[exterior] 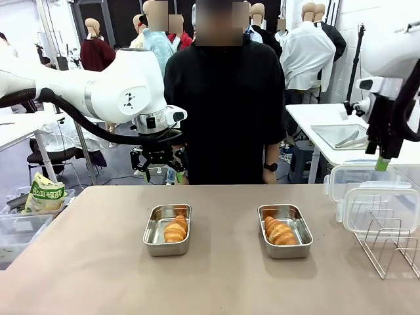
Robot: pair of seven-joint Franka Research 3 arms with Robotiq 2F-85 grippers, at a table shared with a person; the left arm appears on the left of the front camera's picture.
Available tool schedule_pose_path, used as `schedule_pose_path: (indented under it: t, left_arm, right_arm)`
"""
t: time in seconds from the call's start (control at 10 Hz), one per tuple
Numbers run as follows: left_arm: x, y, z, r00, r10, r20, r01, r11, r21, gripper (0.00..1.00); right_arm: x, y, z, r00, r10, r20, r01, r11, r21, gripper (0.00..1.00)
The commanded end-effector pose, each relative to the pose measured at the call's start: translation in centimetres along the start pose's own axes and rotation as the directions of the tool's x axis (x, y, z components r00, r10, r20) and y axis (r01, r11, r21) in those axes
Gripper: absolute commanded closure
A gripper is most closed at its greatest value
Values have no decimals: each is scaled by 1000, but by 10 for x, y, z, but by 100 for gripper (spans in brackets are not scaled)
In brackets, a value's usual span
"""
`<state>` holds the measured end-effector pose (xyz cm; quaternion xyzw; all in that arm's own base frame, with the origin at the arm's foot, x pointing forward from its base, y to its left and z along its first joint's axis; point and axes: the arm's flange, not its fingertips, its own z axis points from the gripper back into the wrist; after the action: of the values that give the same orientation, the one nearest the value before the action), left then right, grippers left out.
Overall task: Place the bread in airtight containers.
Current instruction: Pick up one Airtight Container lid and hand it to the human.
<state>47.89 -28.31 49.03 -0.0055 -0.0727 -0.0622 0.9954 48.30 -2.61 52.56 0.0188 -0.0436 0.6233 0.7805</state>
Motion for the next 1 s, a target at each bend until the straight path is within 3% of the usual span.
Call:
schedule_pose_path:
  t: [0.0, 0.1, 0.2, 0.3, 0.4, 0.6, 0.7, 0.9]
  left_arm:
    - [0, 0, 1, 1000, -1, 5, 1, 1000, -1, 0]
    - [0, 0, 1, 1000, -1, 5, 1, 1000, -1, 0]
    - [0, 0, 1, 1000, -1, 5, 1, 1000, -1, 0]
    - [0, 0, 1, 1000, -1, 5, 1, 1000, -1, 0]
    - [0, 0, 1, 1000, -1, 5, 1, 1000, -1, 0]
    - [0, 0, 1, 1000, -1, 5, 1, 1000, -1, 0]
    - [0, 0, 1, 1000, -1, 5, 1, 1000, -1, 0]
    - [0, 0, 1, 1000, -1, 5, 1, 1000, -1, 0]
  right_arm:
    - [-17, 7, -21, 993, 70, 97, -76, 995, 59, 0]
    - [-23, 6, -24, 984, 103, 142, -114, 991, 74, 0]
    - [-28, 2, -26, 986, 112, 121, -126, 985, 117, 0]
    - [-23, -10, -19, 992, -79, 100, 65, 988, 137, 0]
    - [-23, 7, -28, 990, 85, 108, -93, 993, 75, 0]
    - [-29, 3, -29, 994, 42, 104, -53, 993, 102, 0]
    - [-16, 9, -48, 979, 205, -14, -200, 966, 160, 0]
    - [-24, 4, -60, 972, 235, -25, -230, 964, 132, 0]
